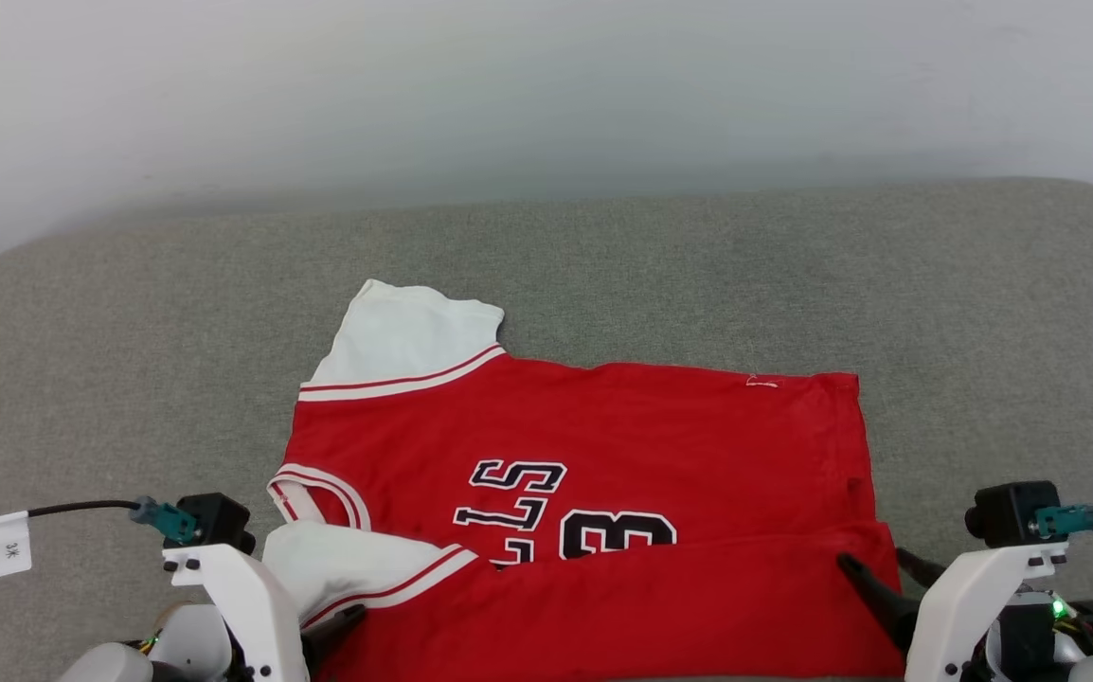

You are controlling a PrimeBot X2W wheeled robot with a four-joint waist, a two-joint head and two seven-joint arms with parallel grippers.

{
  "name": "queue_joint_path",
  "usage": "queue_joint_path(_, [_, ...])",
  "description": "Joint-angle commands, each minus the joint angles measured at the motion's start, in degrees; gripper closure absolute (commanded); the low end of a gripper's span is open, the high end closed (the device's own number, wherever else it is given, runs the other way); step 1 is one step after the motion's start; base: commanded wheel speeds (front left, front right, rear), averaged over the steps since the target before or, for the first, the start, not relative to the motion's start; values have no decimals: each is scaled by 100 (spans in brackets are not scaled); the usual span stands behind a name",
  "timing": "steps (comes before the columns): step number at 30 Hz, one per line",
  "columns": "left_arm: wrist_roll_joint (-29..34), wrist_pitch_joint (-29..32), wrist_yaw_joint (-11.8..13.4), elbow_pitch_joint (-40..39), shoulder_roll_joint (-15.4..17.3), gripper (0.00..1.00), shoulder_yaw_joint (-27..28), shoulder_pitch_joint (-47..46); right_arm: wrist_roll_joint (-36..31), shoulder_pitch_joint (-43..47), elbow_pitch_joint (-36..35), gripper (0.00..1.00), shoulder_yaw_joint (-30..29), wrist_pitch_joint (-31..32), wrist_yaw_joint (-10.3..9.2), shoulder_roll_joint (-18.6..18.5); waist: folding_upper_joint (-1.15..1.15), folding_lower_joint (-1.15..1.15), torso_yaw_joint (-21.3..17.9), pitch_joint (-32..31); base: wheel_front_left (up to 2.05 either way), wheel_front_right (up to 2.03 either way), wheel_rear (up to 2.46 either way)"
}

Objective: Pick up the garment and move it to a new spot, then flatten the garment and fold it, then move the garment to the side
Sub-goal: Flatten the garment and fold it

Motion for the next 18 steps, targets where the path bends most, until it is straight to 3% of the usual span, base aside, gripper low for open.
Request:
queue_joint_path(1, [69,-113,-51,-12,68,0,61,-78,-98,-21,-91,0,17,-375,11,-32,0,1,-19,-60,0,0,0])
queue_joint_path(8, [365,-580,0,-339,269,0,280,-224,-493,-44,-398,0,-142,-1594,11,-1,0,1,-42,-310,0,0,0])
queue_joint_path(18, [1226,-1880,378,-554,89,0,576,-797,-1158,-249,-851,0,-546,-2536,11,295,0,1,-263,65,0,0,0])
